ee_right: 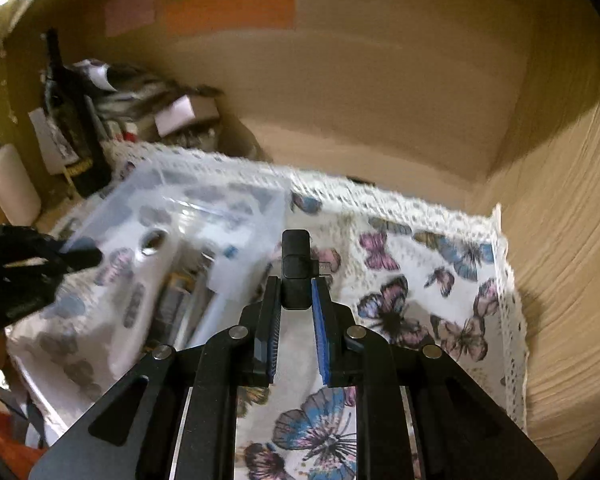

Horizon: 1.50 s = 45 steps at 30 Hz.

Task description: Organize rigid objects

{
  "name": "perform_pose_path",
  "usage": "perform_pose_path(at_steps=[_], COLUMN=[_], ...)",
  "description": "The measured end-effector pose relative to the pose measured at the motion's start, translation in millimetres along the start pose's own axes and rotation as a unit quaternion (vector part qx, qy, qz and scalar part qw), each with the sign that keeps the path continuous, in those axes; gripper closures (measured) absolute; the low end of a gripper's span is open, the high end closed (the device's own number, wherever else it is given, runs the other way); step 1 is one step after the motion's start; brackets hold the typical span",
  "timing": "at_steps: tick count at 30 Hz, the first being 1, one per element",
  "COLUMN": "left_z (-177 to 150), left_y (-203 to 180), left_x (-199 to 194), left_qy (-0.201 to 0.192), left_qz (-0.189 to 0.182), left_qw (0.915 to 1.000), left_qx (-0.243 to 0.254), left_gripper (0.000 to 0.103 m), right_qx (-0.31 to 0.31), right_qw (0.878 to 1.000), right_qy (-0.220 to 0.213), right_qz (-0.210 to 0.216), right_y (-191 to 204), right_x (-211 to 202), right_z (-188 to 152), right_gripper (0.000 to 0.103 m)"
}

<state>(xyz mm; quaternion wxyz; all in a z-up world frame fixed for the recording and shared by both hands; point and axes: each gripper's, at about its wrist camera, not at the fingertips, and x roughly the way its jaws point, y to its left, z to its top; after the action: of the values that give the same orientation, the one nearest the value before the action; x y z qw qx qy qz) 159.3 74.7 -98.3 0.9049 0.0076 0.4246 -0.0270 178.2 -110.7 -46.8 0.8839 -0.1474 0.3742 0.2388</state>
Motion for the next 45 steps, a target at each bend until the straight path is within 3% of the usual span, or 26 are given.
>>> perform_pose_path(at_steps=[6, 14, 25, 27, 34, 41, 45], left_z=[-1.5, -2.7, -4.0, -5.1, -9.7, -4.5, -4.7], left_y=[0.6, 0.0, -3.7, -3.2, 3.8, -5.0, -19.6], left_x=[-2.0, -2.8, -2.8, -1.9, -18.7, -67.5, -98.2], left_qy=[-0.001, -0.005, -0.005, 0.0, -0.023, -0.102, -0.16], left_qz=[-0.003, -0.001, -0.001, 0.0, 0.021, 0.025, 0.024], left_qw=[1.0, 1.0, 1.0, 1.0, 0.9995, 0.9944, 0.9868], left_qx=[-0.003, -0.003, 0.002, 0.001, -0.006, -0.002, 0.006], left_gripper=[0.089, 0.092, 0.092, 0.088, 0.058, 0.032, 0.02], right_qx=[-0.025, -0.062, -0.066, -0.063, -0.047, -0.028, -0.02], right_qw=[0.999, 0.997, 0.995, 0.995, 0.997, 0.999, 0.998], right_qy=[-0.013, 0.024, 0.065, 0.064, 0.035, -0.015, -0.054], right_qz=[0.025, 0.05, 0.047, 0.048, 0.044, 0.039, 0.032], right_y=[26.3, 58.5, 62.8, 61.2, 53.8, 44.0, 40.9], right_x=[-5.1, 17.3, 33.6, 30.5, 8.2, -25.0, -50.8], right_z=[4.5, 0.3, -7.2, -7.4, -7.2, -7.0, -8.7], right_gripper=[0.089, 0.089, 0.089, 0.086, 0.075, 0.059, 0.039])
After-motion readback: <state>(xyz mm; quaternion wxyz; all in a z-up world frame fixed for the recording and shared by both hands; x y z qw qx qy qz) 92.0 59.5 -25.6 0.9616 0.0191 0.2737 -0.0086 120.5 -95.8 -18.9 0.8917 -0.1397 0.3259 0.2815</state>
